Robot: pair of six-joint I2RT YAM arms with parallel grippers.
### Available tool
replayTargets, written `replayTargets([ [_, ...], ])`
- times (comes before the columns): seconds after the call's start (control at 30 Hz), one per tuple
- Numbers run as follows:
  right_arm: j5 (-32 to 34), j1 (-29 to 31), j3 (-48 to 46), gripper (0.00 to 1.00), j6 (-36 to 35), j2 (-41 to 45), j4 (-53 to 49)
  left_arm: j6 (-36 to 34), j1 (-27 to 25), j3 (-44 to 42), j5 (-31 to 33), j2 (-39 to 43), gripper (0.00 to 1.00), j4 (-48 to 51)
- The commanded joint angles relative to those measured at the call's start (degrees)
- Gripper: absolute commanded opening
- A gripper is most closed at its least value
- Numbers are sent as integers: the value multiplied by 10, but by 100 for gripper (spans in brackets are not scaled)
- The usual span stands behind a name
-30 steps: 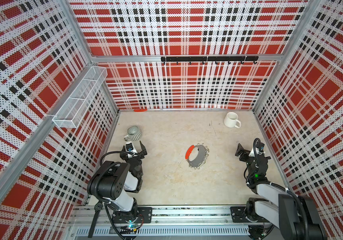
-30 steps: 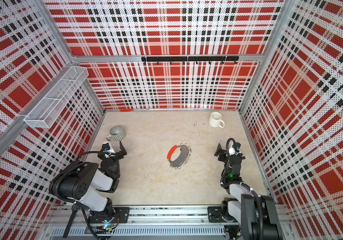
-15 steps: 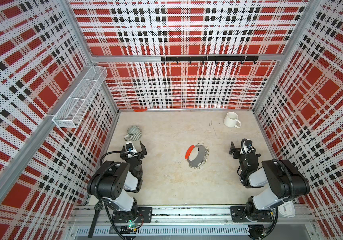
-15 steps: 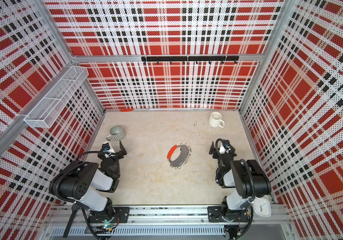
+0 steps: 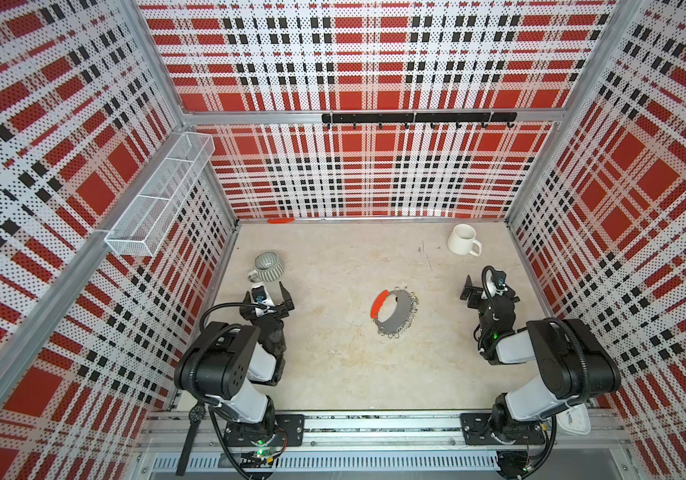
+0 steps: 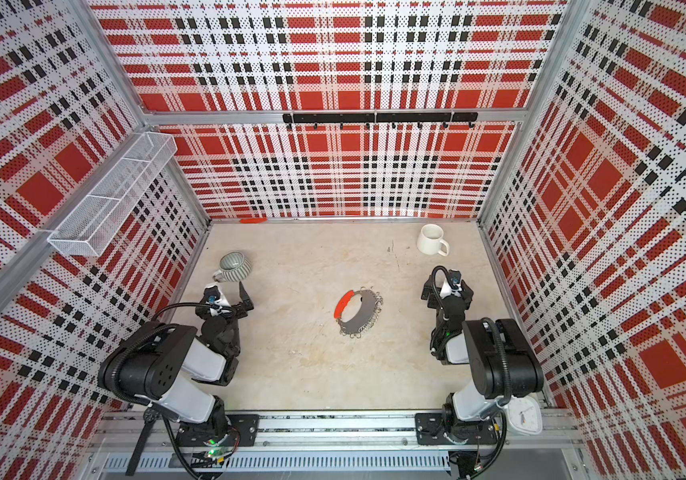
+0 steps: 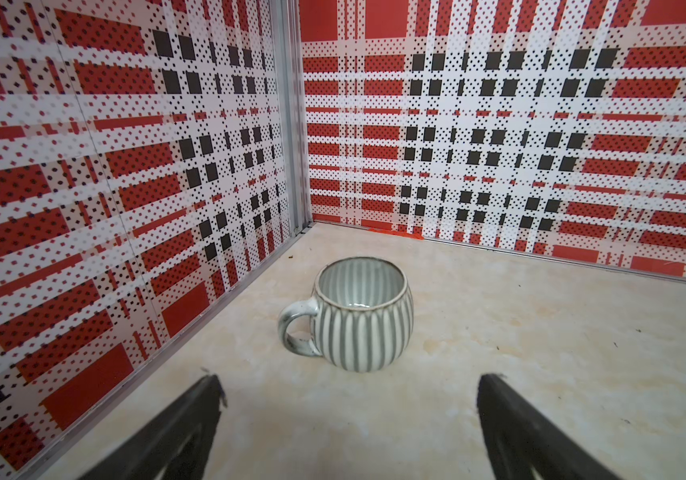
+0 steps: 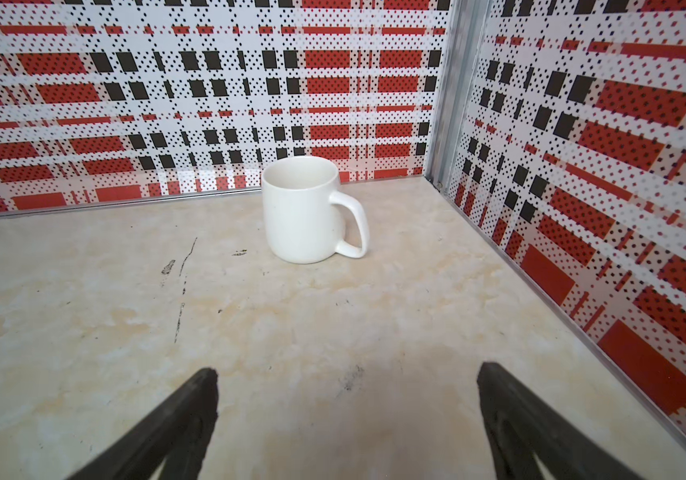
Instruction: Put the keys on the keyring
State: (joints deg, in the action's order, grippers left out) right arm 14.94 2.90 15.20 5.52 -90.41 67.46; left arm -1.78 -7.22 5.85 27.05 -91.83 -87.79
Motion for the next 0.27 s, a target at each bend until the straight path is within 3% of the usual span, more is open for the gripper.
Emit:
replayTargets([
  [0.0, 8, 4, 8, 100, -9, 3, 1, -7, 1, 3, 2, -1, 98, -66],
  [0.23, 6, 4, 8, 100, -10, 2, 3, -7, 0, 3, 2, -1, 98, -66],
])
